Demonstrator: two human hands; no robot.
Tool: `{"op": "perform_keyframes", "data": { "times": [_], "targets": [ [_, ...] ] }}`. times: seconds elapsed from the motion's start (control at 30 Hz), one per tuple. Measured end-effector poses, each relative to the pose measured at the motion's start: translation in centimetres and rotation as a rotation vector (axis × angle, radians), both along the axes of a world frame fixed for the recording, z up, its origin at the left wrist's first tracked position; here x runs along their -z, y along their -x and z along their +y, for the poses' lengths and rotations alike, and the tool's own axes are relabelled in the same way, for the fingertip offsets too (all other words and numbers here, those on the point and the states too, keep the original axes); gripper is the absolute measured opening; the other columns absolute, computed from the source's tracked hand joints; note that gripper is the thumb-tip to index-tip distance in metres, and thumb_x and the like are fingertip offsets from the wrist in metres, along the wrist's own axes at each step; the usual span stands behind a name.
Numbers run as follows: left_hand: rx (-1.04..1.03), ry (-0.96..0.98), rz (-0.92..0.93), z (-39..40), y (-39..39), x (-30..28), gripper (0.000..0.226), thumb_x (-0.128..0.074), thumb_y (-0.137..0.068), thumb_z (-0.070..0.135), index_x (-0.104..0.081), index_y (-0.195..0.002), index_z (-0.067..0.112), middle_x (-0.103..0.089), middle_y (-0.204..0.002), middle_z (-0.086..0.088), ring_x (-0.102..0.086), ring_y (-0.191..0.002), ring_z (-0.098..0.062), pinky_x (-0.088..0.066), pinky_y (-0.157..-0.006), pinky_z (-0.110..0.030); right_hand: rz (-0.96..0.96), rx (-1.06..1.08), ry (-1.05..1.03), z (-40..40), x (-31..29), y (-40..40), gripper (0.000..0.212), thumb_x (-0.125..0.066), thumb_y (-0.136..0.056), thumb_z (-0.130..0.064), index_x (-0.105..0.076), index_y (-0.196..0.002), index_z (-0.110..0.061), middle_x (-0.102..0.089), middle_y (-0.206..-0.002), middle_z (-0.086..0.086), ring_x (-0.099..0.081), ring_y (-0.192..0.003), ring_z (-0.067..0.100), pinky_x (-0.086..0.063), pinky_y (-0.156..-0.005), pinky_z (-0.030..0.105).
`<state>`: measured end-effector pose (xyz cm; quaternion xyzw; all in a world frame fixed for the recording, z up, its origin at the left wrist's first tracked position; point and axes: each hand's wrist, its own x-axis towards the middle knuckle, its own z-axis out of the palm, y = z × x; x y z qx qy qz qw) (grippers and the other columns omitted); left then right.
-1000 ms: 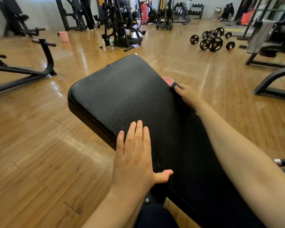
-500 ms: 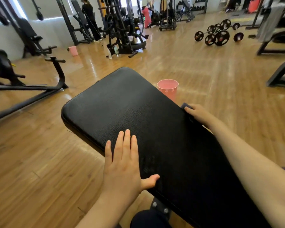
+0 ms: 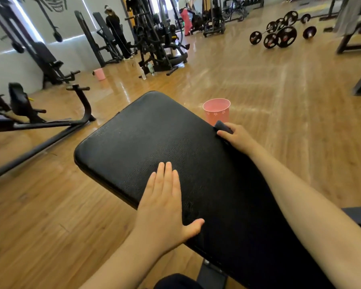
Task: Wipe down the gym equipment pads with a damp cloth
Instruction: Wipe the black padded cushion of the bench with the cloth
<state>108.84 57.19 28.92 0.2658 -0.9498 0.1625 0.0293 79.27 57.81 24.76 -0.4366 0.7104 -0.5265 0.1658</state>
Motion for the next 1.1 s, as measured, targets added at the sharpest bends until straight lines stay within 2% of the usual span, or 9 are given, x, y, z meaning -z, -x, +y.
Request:
{"op": "perform_keyframes", "data": {
  "times": [0.1,0.23,0.3,0.5,0.6,0.67,0.83,0.93,1.1],
  "targets": [
    [0.039,-0.048,-0.007,-0.5,0.4,0.5,0.093,-0.036,-0.076,0.066,-0.051,-0.132,-0.007,-0.043,-0.141,-0.029,-0.04,-0.133,-0.042,-0.025,-0.109,-0.049,0.0,0.007,-0.01,0.3,0.3,0.3,0.009,-0.06,-0.089,-0.016,-0.06,-0.096,-0.022,-0.057,-0.08,-0.008,-0.049,-0.076,0.007,-0.038,-0.07,0.025],
    [0.077,0.005,0.033,-0.8,0.5,0.9,0.09,-0.035,-0.079,0.063,-0.048,-0.134,-0.007,-0.041,-0.143,-0.029,-0.037,-0.135,-0.041,-0.022,-0.108,-0.049,-0.069,0.039,-0.047,3.0,2.2,0.9,0.017,-0.058,-0.09,-0.012,-0.063,-0.106,-0.008,-0.063,-0.099,0.016,-0.052,-0.088,0.015,-0.04,-0.077,0.03],
    [0.073,0.015,0.052,-0.9,0.4,1.2,0.089,-0.036,-0.079,0.062,-0.048,-0.134,-0.007,-0.04,-0.143,-0.029,-0.037,-0.135,-0.041,-0.022,-0.108,-0.05,-0.071,0.062,-0.092,5.1,3.6,1.4,0.02,-0.056,-0.091,-0.011,-0.061,-0.11,-0.004,-0.063,-0.106,0.021,-0.052,-0.091,0.017,-0.041,-0.075,0.026],
    [0.075,0.024,0.073,-0.9,0.6,1.4,0.088,-0.037,-0.078,0.06,-0.048,-0.135,-0.007,-0.04,-0.143,-0.029,-0.036,-0.135,-0.041,-0.022,-0.108,-0.05,0.004,0.036,-0.134,4.8,2.6,1.5,0.02,-0.056,-0.092,-0.011,-0.06,-0.111,-0.005,-0.06,-0.101,0.007,-0.051,-0.092,0.014,-0.038,-0.068,0.008],
    [0.066,0.024,0.055,-0.9,0.6,1.1,0.088,-0.036,-0.079,0.06,-0.047,-0.135,-0.007,-0.04,-0.143,-0.028,-0.037,-0.135,-0.041,-0.022,-0.108,-0.049,0.019,0.009,-0.09,3.0,1.3,0.6,0.026,-0.058,-0.09,-0.013,-0.059,-0.115,-0.004,-0.062,-0.113,0.012,-0.055,-0.099,0.018,-0.042,-0.086,0.026],
    [0.069,0.035,0.052,-1.0,0.5,1.1,0.088,-0.035,-0.08,0.06,-0.047,-0.135,-0.007,-0.041,-0.142,-0.029,-0.037,-0.135,-0.041,-0.022,-0.109,-0.049,-0.011,0.019,-0.09,3.0,1.6,0.4,0.029,-0.06,-0.089,-0.013,-0.058,-0.115,-0.001,-0.061,-0.115,0.018,-0.057,-0.103,0.026,-0.042,-0.088,0.033],
    [0.062,0.035,0.046,-0.7,0.5,1.1,0.087,-0.035,-0.08,0.06,-0.049,-0.133,-0.008,-0.042,-0.141,-0.03,-0.04,-0.133,-0.042,-0.021,-0.108,-0.048,-0.144,0.052,-0.121,9.5,5.5,1.4,0.02,-0.062,-0.087,-0.01,-0.059,-0.106,-0.015,-0.061,-0.1,0.005,-0.056,-0.096,0.018,-0.042,-0.078,0.024],
    [0.052,0.037,0.055,-0.7,0.6,1.0,0.087,-0.035,-0.079,0.06,-0.049,-0.133,-0.007,-0.042,-0.141,-0.029,-0.039,-0.133,-0.041,-0.021,-0.109,-0.048,-0.119,0.111,-0.211,13.3,7.1,2.0,0.014,-0.058,-0.09,-0.013,-0.058,-0.103,-0.019,-0.06,-0.097,0.0,-0.056,-0.093,0.015,-0.041,-0.073,0.018],
    [0.045,0.046,0.056,-0.7,0.7,1.2,0.087,-0.036,-0.079,0.06,-0.049,-0.134,-0.007,-0.041,-0.142,-0.029,-0.038,-0.134,-0.041,-0.022,-0.109,-0.049,-0.021,0.137,-0.226,10.0,5.4,1.7,0.015,-0.048,-0.096,-0.017,-0.059,-0.105,-0.011,-0.059,-0.1,0.003,-0.052,-0.093,0.015,-0.035,-0.076,0.026]
  ]
}}
